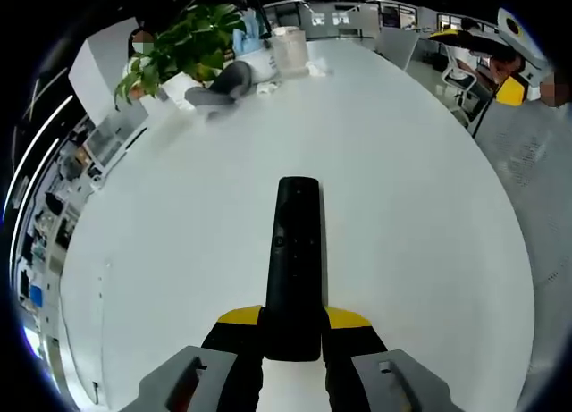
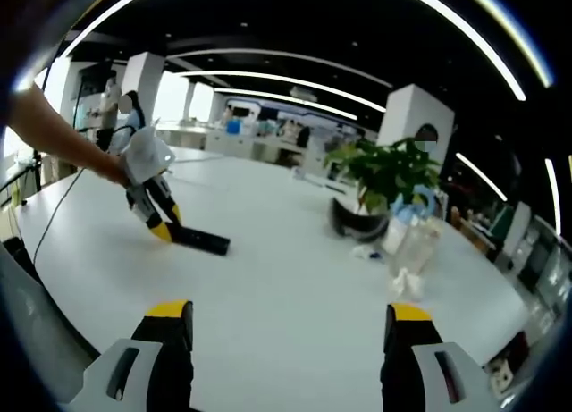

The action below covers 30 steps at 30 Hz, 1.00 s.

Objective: Press the specified remote control buttons in sequence, fully releasing each button before pressing the next.

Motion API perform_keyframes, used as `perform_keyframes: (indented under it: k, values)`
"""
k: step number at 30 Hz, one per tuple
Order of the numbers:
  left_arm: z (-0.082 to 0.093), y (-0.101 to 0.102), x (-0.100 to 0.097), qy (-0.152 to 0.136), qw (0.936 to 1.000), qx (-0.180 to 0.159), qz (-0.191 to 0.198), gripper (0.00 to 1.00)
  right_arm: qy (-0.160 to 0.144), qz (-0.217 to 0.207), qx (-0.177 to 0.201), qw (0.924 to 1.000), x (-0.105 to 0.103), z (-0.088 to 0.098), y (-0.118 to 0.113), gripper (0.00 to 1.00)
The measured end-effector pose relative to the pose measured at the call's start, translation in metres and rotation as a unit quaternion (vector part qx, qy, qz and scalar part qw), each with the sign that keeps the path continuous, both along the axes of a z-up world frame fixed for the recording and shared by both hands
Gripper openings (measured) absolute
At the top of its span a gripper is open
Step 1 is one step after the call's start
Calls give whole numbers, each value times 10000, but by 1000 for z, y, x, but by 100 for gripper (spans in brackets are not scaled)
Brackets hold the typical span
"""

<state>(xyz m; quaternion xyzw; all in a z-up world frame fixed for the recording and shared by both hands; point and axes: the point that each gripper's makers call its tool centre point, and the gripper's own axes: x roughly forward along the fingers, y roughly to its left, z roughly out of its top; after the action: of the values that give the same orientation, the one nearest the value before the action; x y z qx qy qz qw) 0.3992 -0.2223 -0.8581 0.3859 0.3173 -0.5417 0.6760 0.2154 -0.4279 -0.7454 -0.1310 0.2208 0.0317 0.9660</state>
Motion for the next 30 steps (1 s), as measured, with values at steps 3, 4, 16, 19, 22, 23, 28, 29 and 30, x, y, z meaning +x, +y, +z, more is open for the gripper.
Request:
perform_keyframes:
  k: [3,4,16,19,22,23,28,29,30]
  values:
    - [1,-1,7,-52,10000,58,-30,24,20,0,1,10000,0,-1,0,87]
    - [1,-1,9,-78,9999,73,-40,24,30,3,-6,10000,0,-1,0,87]
    - [1,3,34,-147,9995,242,-104,24,95,-11,-27,10000,-1,-3,-1,86]
    - [0,3,38,-184,9993,286,-124,24,134,3,-40,9999,-1,-5,0,86]
    - [1,5,44,-235,9989,375,-163,24,171,9,-48,9998,-1,-6,0,86]
    - [1,5,46,-242,9989,370,-170,24,178,8,-51,9998,-1,-6,0,86]
    - [0,4,49,-46,9992,351,-161,24,206,8,-52,9998,-1,-7,0,86]
    - [-1,4,50,31,9993,355,-146,24,209,10,-53,9998,-1,-7,0,86]
    - [-1,4,49,83,9993,357,-114,24,215,20,-50,9998,-1,-8,1,86]
